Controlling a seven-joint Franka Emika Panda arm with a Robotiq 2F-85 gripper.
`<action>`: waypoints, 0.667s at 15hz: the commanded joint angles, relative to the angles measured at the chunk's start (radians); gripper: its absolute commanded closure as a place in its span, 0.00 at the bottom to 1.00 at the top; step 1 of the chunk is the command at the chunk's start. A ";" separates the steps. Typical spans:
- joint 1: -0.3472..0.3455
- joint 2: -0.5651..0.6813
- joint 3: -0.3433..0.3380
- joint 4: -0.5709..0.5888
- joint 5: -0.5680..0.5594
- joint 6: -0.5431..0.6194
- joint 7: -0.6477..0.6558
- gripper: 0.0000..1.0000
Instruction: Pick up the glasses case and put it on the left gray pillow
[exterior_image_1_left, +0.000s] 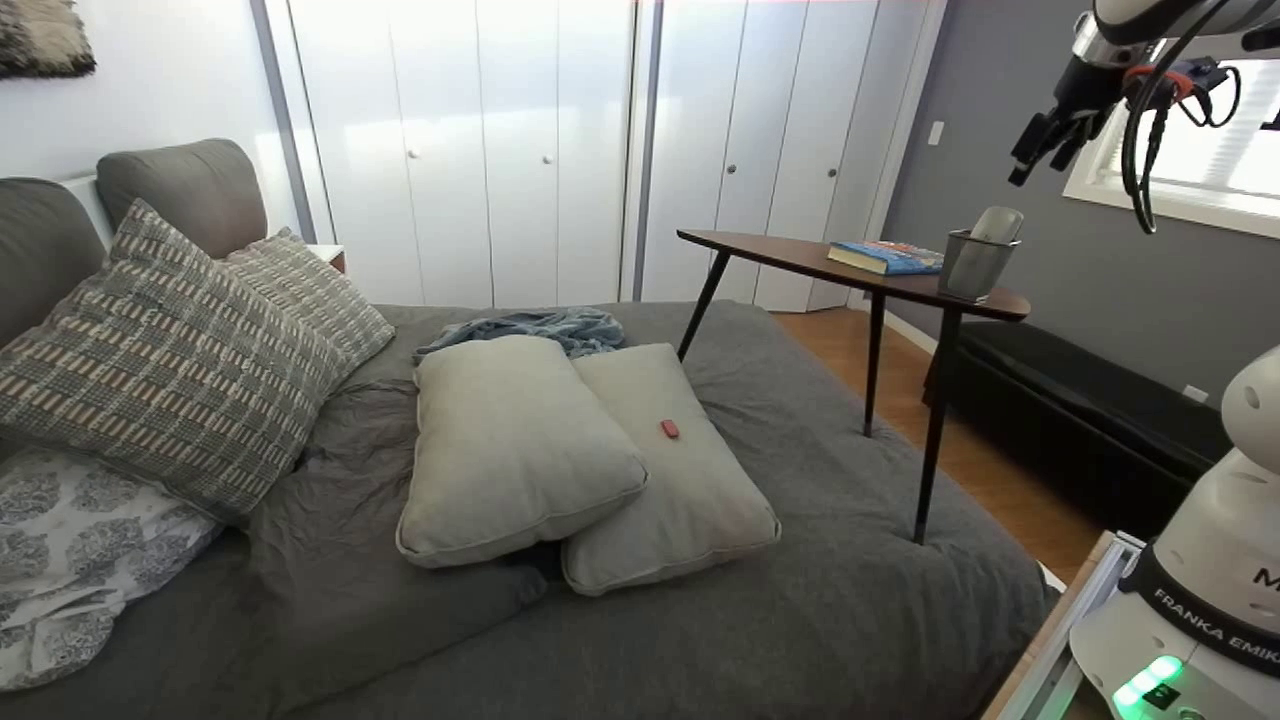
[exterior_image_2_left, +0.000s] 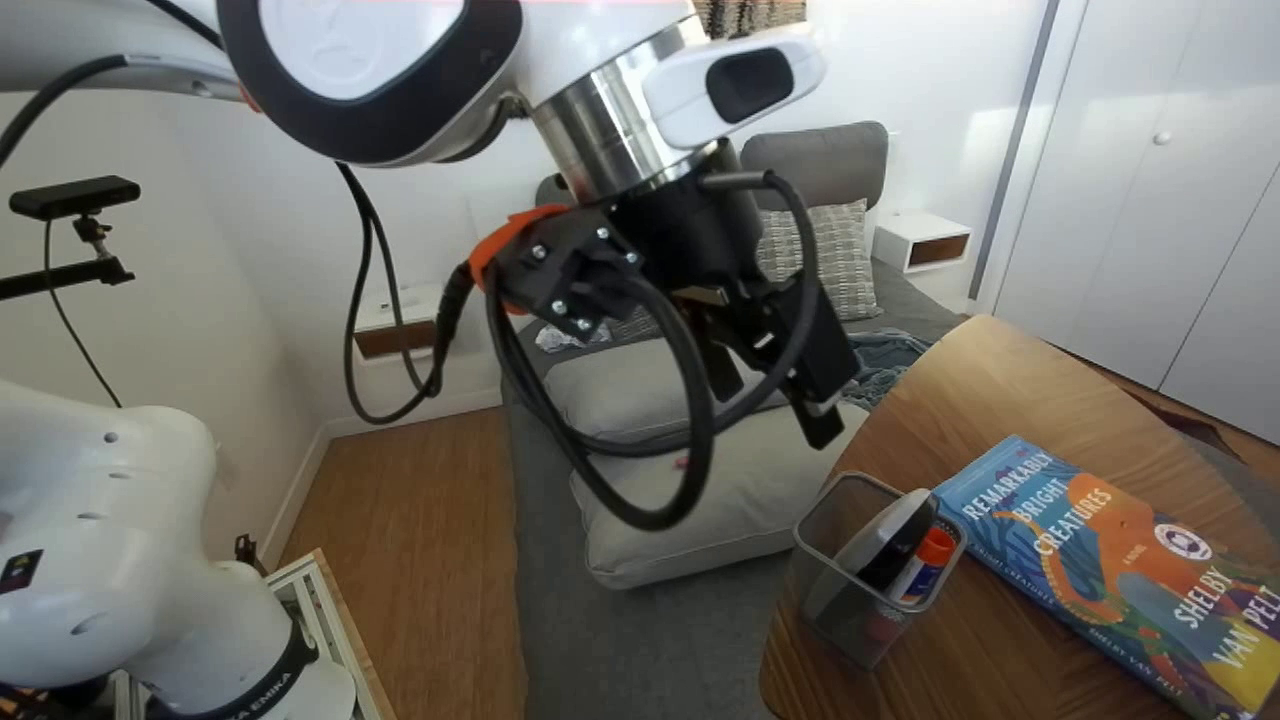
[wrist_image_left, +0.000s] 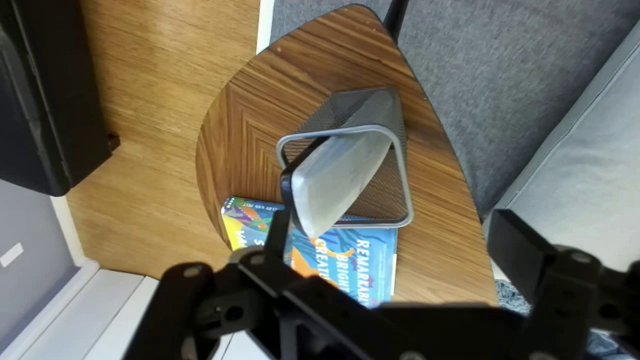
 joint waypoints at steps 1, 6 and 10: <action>0.000 0.098 -0.078 0.101 0.101 0.011 -0.083 0.00; -0.033 0.131 -0.085 0.121 0.149 0.004 -0.045 0.00; -0.026 0.164 -0.105 0.146 0.174 -0.005 -0.095 0.00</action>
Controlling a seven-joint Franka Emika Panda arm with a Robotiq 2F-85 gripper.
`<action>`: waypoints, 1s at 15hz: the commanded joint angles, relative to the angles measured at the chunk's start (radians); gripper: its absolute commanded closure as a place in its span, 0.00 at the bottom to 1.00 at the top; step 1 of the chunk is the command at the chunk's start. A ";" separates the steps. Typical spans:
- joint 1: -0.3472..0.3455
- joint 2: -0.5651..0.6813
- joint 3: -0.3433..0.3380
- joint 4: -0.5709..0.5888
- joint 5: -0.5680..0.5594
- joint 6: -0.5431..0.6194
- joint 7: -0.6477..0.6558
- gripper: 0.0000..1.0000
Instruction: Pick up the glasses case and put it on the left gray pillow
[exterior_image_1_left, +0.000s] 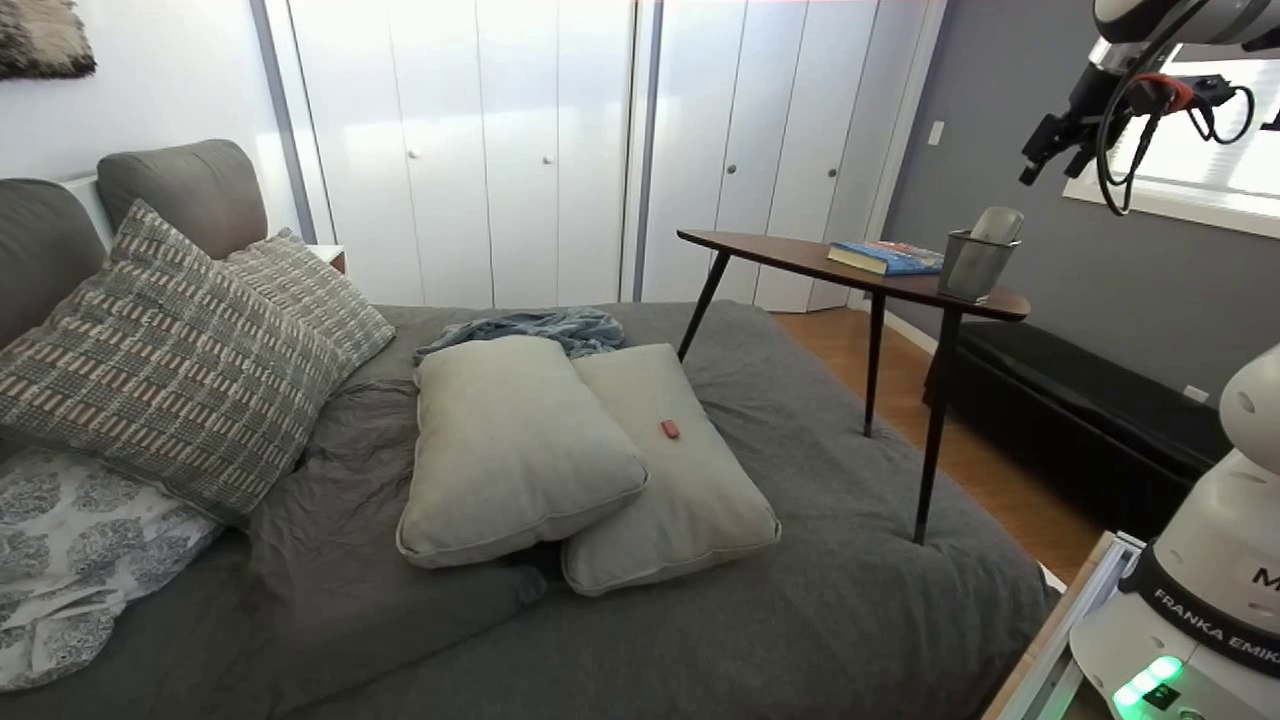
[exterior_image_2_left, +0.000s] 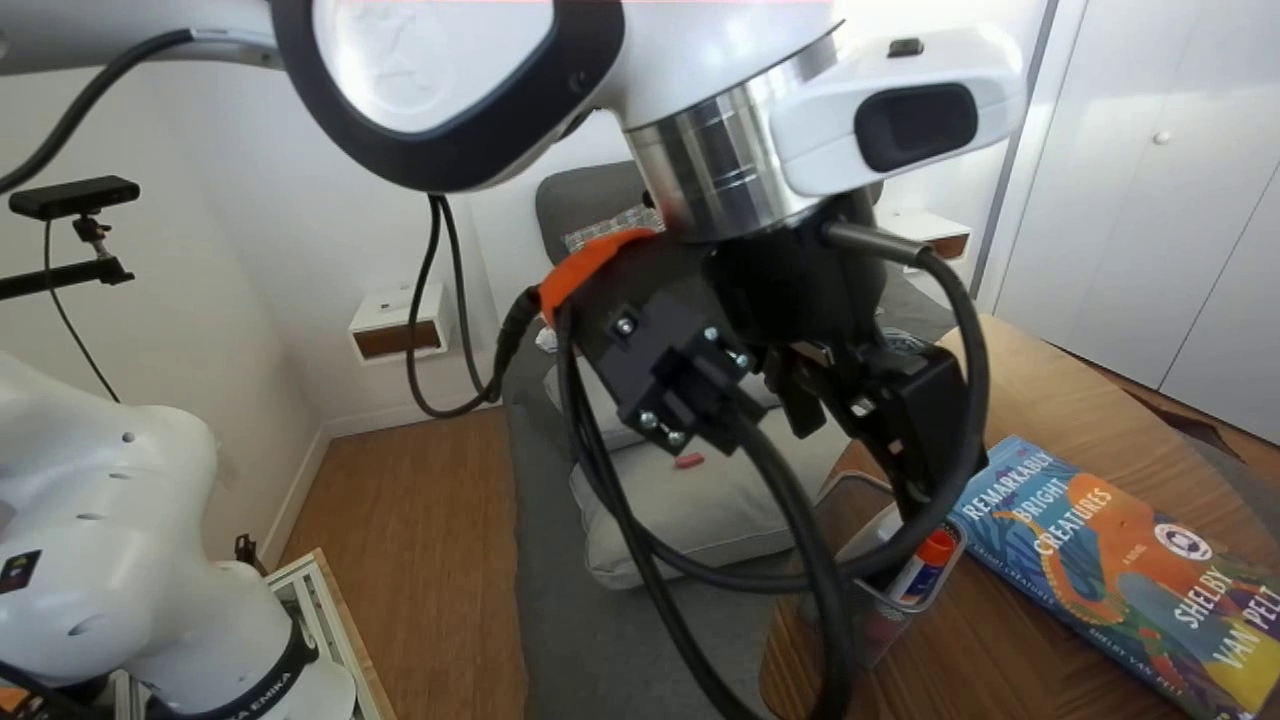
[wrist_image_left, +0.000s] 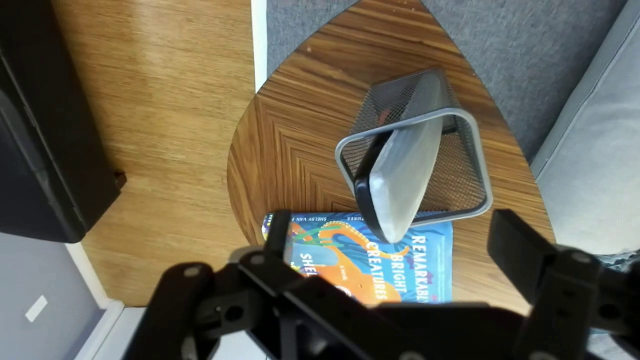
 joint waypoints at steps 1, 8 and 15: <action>-0.012 0.023 -0.020 0.023 0.041 -0.013 -0.121 0.00; 0.026 0.087 -0.108 0.057 0.222 -0.011 -0.355 0.00; 0.009 0.235 -0.098 0.158 0.364 -0.053 -0.429 0.00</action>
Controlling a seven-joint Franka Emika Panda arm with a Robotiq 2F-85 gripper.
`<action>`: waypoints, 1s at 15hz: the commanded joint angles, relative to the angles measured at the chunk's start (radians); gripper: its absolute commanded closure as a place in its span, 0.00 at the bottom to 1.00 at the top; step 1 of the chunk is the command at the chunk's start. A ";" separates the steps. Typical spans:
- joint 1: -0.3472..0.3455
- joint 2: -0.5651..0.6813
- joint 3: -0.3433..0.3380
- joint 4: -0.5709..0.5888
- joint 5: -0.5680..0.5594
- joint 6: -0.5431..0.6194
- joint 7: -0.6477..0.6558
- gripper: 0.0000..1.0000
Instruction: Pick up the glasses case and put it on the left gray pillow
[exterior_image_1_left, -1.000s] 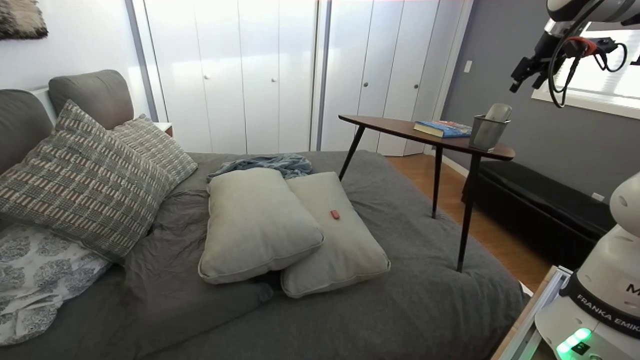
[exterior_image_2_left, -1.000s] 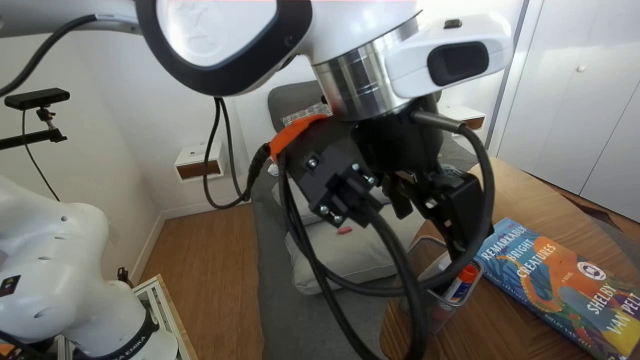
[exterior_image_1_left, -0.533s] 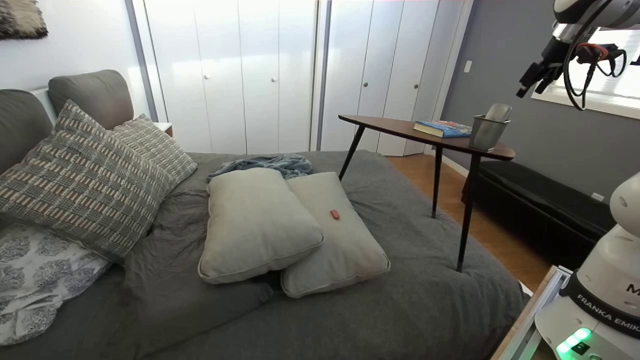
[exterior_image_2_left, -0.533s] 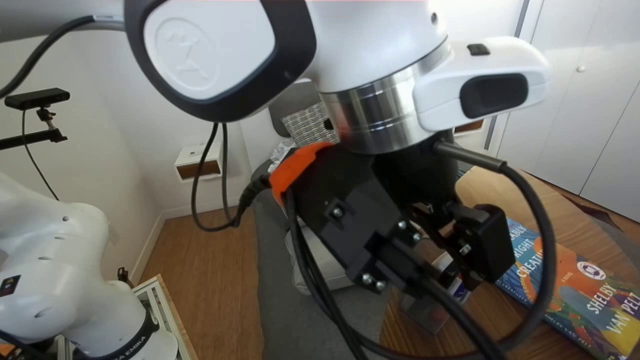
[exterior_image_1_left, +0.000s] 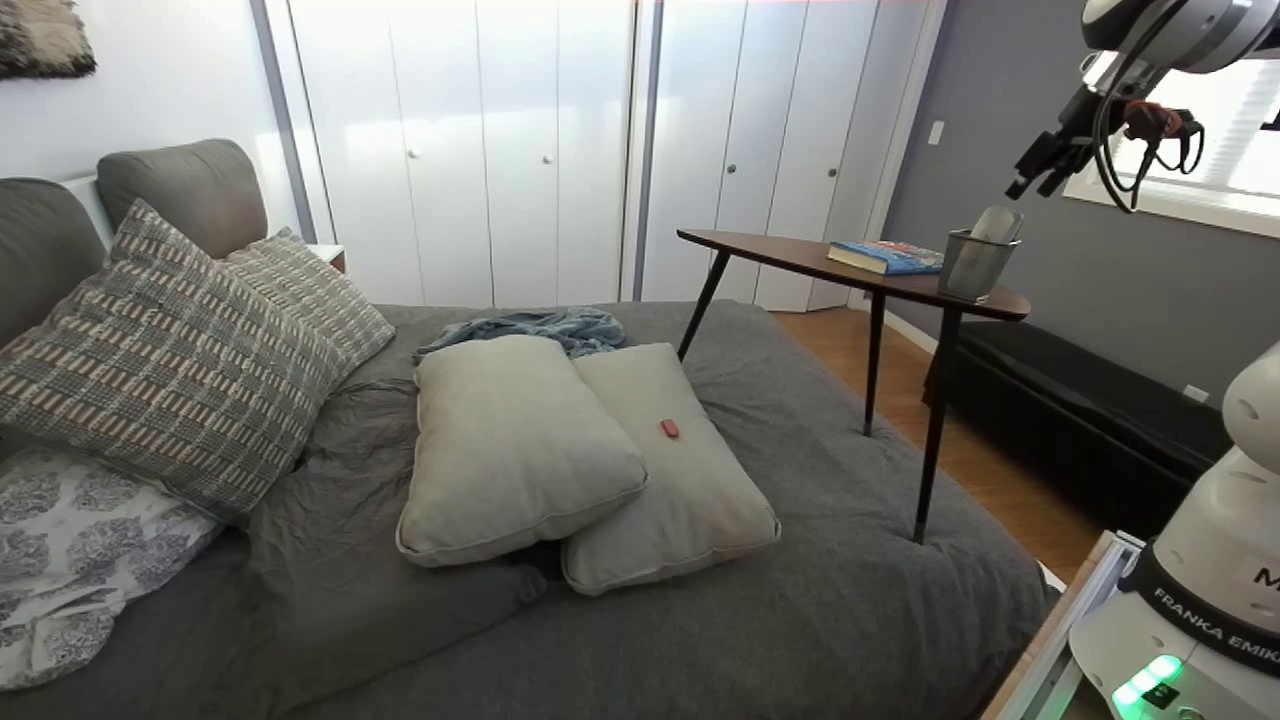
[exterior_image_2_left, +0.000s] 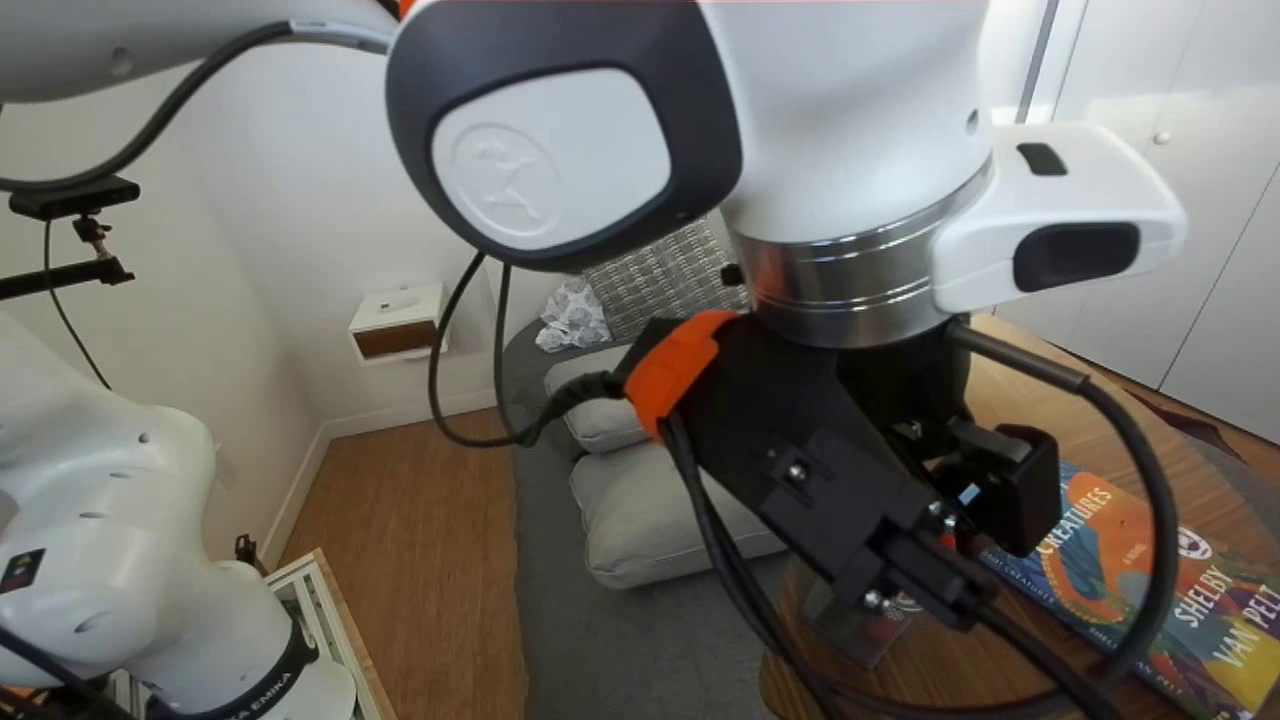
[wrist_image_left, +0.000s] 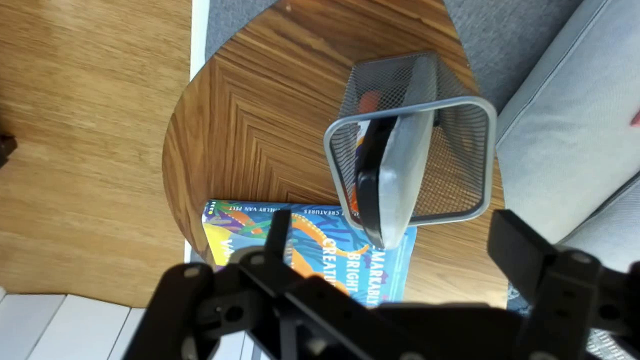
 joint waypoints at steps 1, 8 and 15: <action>-0.018 0.102 0.002 0.089 0.073 -0.060 -0.053 0.00; -0.083 0.228 0.049 0.193 0.142 -0.189 -0.052 0.15; -0.151 0.252 0.114 0.262 0.143 -0.308 -0.066 0.70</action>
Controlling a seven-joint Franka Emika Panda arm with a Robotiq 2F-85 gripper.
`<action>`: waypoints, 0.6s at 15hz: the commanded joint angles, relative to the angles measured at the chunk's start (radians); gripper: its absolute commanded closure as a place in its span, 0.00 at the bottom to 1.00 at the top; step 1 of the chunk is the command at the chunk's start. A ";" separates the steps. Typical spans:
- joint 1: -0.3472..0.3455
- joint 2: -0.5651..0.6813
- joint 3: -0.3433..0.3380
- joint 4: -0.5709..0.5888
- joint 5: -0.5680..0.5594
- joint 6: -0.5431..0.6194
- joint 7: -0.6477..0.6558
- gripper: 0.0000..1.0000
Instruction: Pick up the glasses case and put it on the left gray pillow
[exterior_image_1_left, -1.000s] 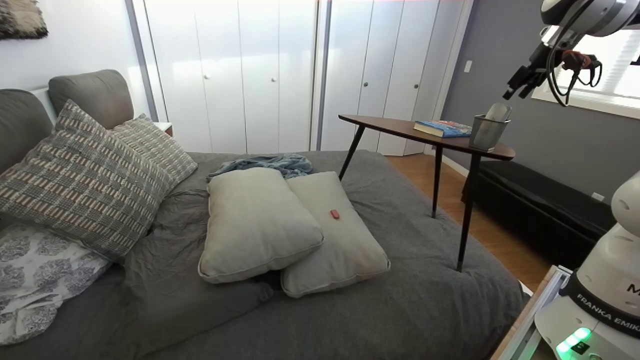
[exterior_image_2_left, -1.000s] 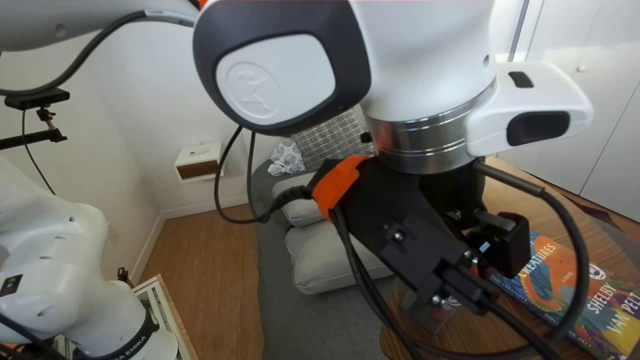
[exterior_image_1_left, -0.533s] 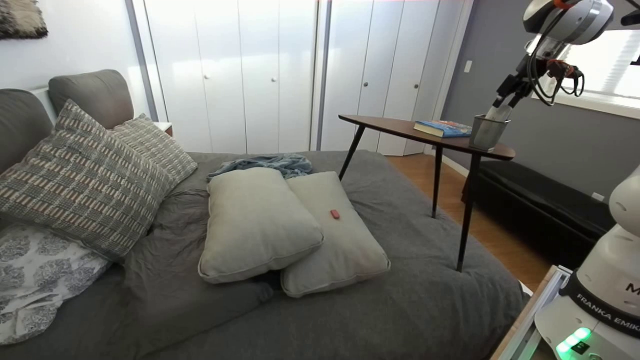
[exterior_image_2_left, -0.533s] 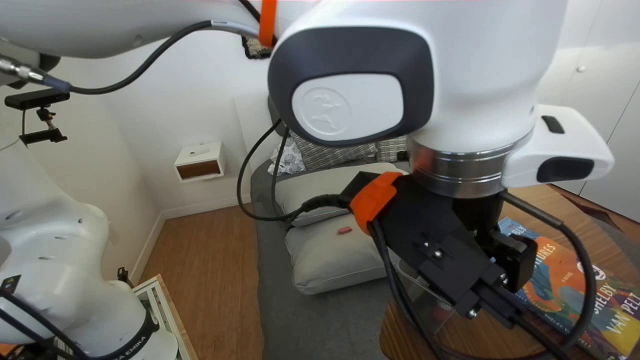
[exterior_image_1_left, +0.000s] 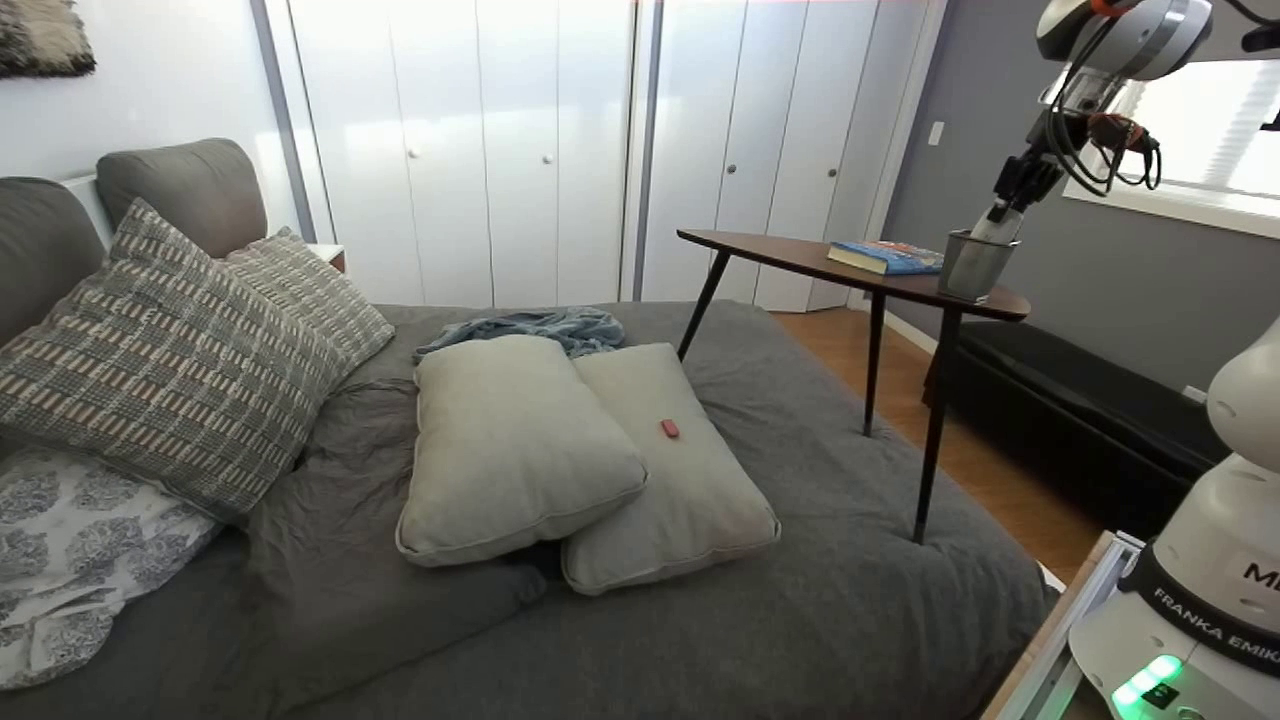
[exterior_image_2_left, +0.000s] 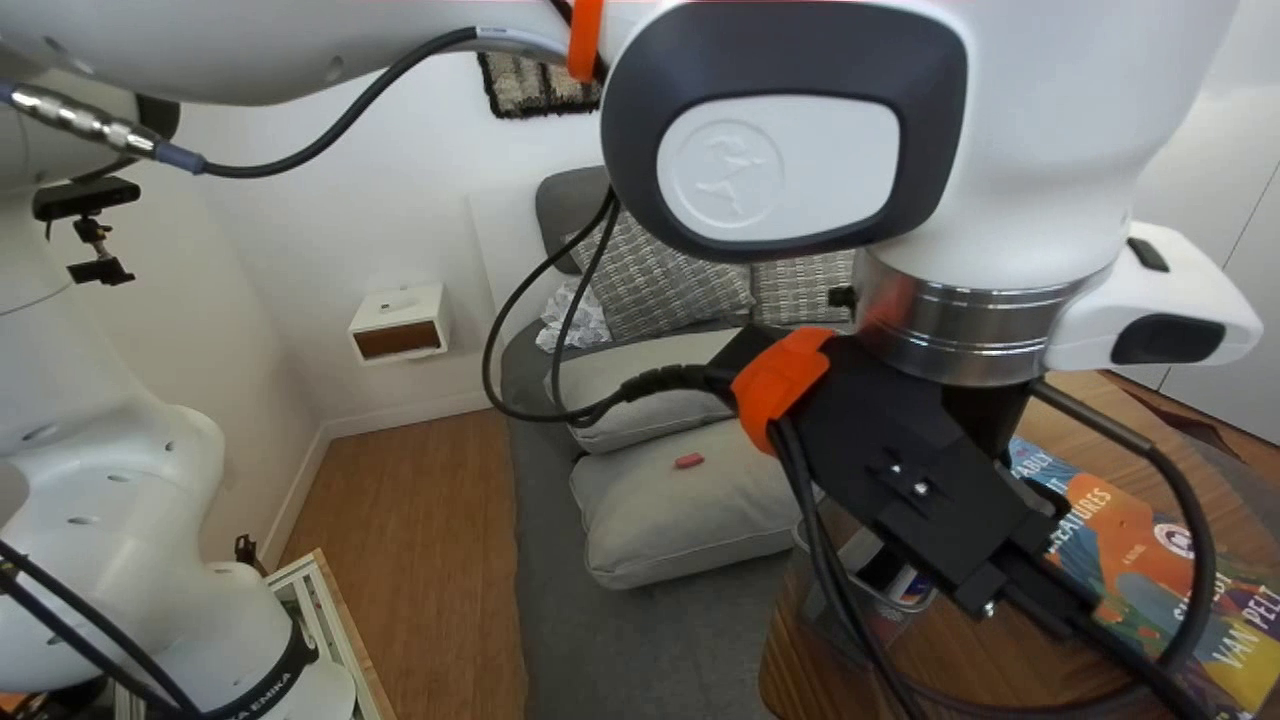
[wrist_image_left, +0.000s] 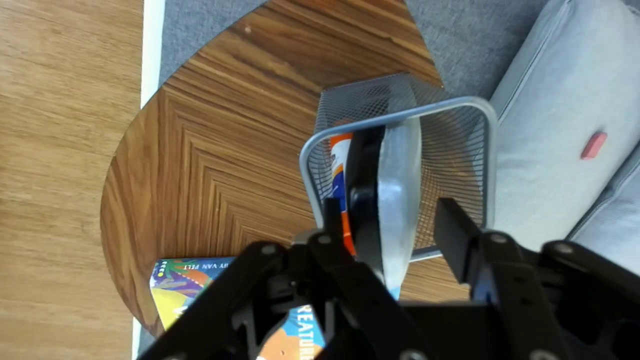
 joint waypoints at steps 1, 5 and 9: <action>-0.050 0.019 0.043 0.055 0.027 -0.075 -0.031 0.78; -0.062 0.016 0.057 0.070 0.022 -0.100 -0.030 0.91; -0.061 -0.021 0.064 0.081 -0.025 -0.093 -0.010 0.91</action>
